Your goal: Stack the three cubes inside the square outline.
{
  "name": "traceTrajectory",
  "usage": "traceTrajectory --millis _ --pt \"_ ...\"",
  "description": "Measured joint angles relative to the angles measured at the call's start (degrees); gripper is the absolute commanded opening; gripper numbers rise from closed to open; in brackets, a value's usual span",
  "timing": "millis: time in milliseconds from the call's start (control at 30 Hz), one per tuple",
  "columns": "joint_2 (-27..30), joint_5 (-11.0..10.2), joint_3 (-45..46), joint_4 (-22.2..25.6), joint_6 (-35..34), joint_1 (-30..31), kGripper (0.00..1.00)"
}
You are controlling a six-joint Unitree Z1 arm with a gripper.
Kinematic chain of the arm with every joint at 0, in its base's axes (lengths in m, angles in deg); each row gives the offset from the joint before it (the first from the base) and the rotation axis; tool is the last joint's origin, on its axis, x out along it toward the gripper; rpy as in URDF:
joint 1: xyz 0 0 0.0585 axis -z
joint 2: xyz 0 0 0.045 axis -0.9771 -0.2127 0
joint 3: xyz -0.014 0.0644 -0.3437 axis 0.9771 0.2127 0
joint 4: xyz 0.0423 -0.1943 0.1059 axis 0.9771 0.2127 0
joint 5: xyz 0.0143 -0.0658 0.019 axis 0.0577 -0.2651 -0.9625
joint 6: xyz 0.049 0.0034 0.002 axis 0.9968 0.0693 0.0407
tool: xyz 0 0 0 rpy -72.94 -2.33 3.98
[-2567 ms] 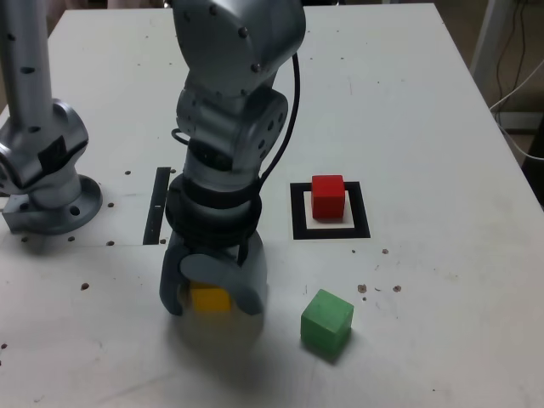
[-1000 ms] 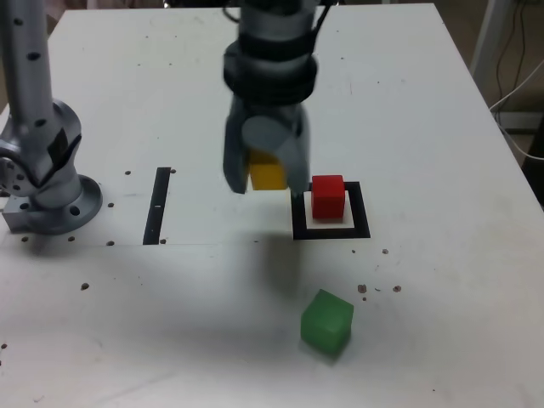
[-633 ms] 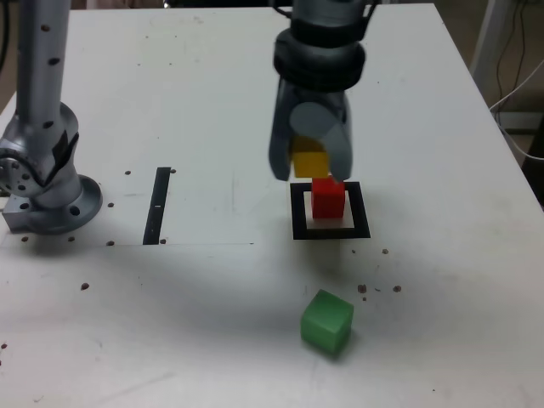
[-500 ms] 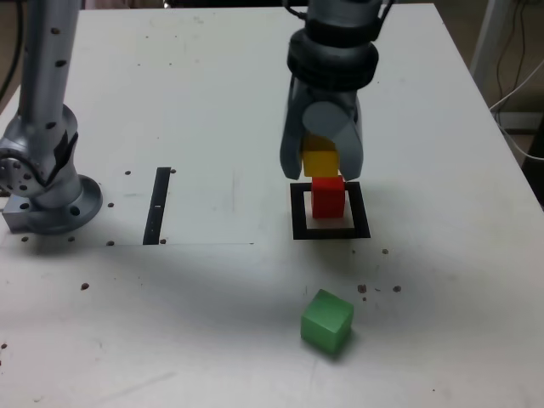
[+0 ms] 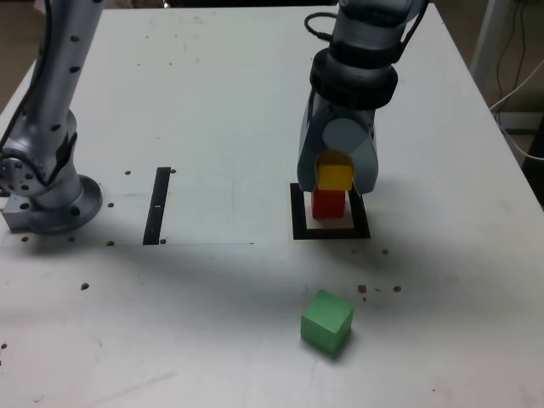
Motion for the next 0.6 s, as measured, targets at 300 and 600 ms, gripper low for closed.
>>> traceTrajectory --millis 300,600 --pt "-0.30 0.00 0.44 -0.07 0.00 -0.87 0.30" --pt "-0.90 0.77 1.20 -0.16 0.54 -1.08 0.96"
